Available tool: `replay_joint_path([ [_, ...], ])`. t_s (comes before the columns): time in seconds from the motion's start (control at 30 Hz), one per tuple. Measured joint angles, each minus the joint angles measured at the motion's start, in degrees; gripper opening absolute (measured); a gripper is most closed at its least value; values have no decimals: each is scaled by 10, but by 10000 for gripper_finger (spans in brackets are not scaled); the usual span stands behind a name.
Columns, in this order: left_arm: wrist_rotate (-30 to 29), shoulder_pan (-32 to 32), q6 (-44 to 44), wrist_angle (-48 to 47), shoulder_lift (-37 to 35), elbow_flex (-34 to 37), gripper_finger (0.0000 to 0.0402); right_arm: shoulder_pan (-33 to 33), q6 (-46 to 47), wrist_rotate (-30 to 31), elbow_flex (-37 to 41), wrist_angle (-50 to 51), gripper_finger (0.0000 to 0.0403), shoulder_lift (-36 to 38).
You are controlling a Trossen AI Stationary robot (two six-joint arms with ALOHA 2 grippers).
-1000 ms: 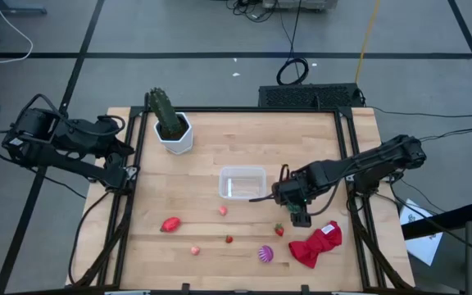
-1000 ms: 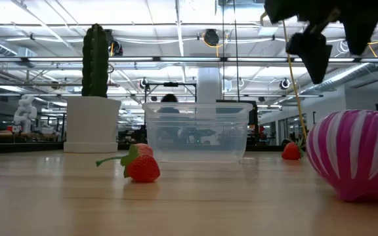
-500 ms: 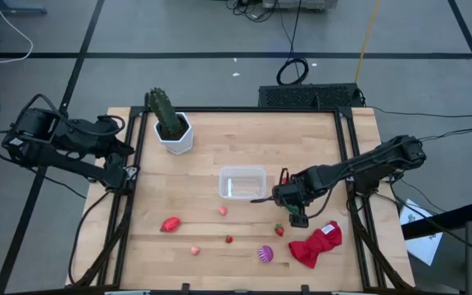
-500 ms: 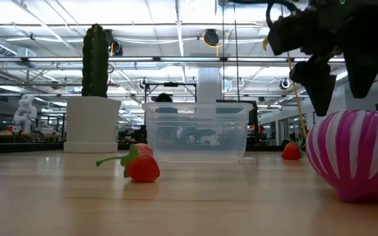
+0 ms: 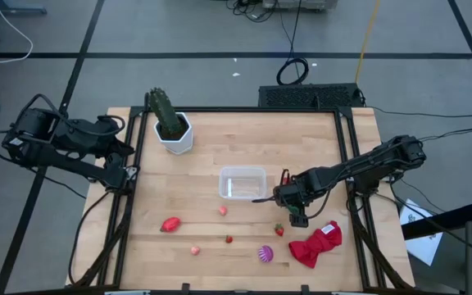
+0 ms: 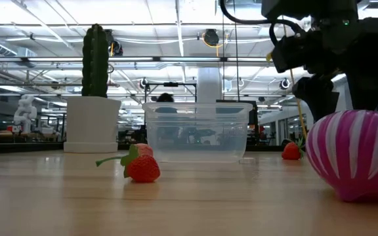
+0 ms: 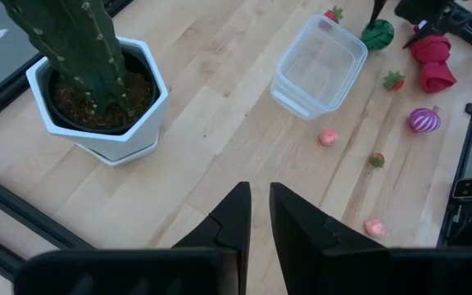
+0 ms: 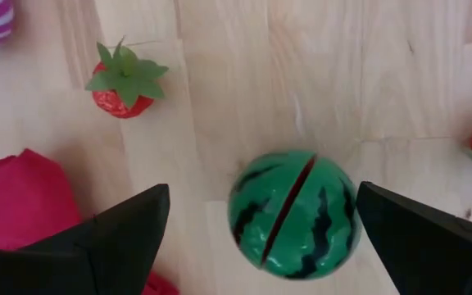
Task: Pick and placing Produce into tupperware
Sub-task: Put the watermelon into the transparent bin
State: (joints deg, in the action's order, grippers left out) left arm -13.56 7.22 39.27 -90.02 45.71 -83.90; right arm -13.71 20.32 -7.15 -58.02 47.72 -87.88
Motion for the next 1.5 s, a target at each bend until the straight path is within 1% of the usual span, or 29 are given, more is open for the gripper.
replay_joint_path([
  [0.57, 0, 0, 0, 0, 0, 0, 51, 32, -30, 1, 6, -8, 382, 0],
  [0.9, 0, 0, 0, 0, 0, 0, 51, 31, 11, -1, 6, -8, 382, 2],
  [1.0, 0, 0, 0, 0, 0, 0, 51, 31, 30, -1, 6, -14, 382, 4],
  [1.13, 0, 0, -2, 0, 0, 0, 51, 31, 77, 32, 6, -13, 382, 6],
  [1.23, 0, 0, -5, 0, 0, 0, 51, 31, 126, 47, 6, -6, 382, 17],
  [1.4, 0, 0, -18, 0, 0, 0, 51, 25, 208, 92, 6, 1, 382, 51],
  [1.5, -9, 0, -28, 0, 0, 0, 51, 19, 260, 101, 6, 14, 382, 67],
])
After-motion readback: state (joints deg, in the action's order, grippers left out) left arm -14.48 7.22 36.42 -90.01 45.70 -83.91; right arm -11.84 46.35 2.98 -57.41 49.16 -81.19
